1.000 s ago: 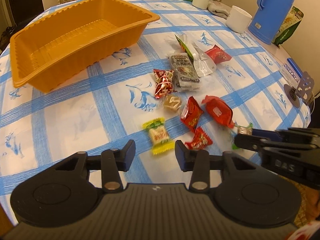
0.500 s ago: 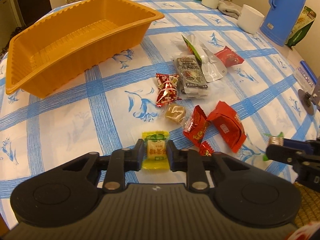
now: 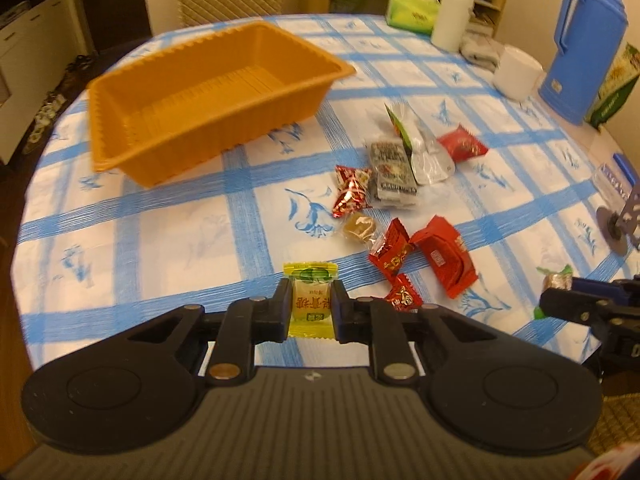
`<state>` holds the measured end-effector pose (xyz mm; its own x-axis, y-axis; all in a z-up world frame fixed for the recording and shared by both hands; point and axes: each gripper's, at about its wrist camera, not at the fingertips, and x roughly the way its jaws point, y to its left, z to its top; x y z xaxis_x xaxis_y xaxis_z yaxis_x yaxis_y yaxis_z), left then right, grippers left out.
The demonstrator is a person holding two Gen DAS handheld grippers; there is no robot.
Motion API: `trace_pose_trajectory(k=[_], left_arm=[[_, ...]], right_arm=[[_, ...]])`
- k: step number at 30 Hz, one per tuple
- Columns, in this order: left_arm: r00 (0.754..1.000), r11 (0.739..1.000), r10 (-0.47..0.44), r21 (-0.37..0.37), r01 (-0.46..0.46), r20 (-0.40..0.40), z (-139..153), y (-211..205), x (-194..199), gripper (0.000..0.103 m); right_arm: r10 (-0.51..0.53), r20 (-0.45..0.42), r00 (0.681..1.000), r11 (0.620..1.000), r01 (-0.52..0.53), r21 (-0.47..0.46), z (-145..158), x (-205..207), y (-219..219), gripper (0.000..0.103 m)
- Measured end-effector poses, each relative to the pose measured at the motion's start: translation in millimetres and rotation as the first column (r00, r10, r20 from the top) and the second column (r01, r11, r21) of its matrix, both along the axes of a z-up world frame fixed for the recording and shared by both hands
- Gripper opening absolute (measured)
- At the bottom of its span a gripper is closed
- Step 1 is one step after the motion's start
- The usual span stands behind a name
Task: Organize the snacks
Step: 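Grasp the yellow-green wrapped candy with the left tool while the right holds its candy, then carry both candies over the orange tray while the right tool releases its candy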
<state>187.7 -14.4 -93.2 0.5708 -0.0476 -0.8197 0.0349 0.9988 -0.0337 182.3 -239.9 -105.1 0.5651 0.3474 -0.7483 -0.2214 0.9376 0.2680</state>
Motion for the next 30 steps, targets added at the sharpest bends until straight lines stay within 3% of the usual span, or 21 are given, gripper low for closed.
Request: trace_pose_trajectory(k=[8, 14, 23, 30], left_arm=[[0.995, 0.996, 0.088, -0.002, -0.088, 0.048, 32, 7, -32, 0.018], [0.991, 0.993, 0.116, -0.004, -0.116, 0.072, 47, 21, -30, 0.018], [0.986, 0.993, 0.120, -0.018, -0.119, 0.118, 64, 59, 26, 0.018], [0.988, 0.994, 0.108, -0.024, -0.106, 0.110, 65, 87, 80, 0.018]], right_arm=[[0.123, 0.030, 0.992, 0.992, -0.124, 0.031, 12, 1, 7, 0.025], [0.178, 0.053, 0.983, 0.982, -0.181, 0.058, 23, 20, 25, 0.025], [0.221, 0.103, 0.970, 0.970, -0.229, 0.081, 48, 81, 76, 0.026], [0.224, 0.130, 0.966, 0.966, -0.238, 0.105, 58, 137, 118, 0.026]])
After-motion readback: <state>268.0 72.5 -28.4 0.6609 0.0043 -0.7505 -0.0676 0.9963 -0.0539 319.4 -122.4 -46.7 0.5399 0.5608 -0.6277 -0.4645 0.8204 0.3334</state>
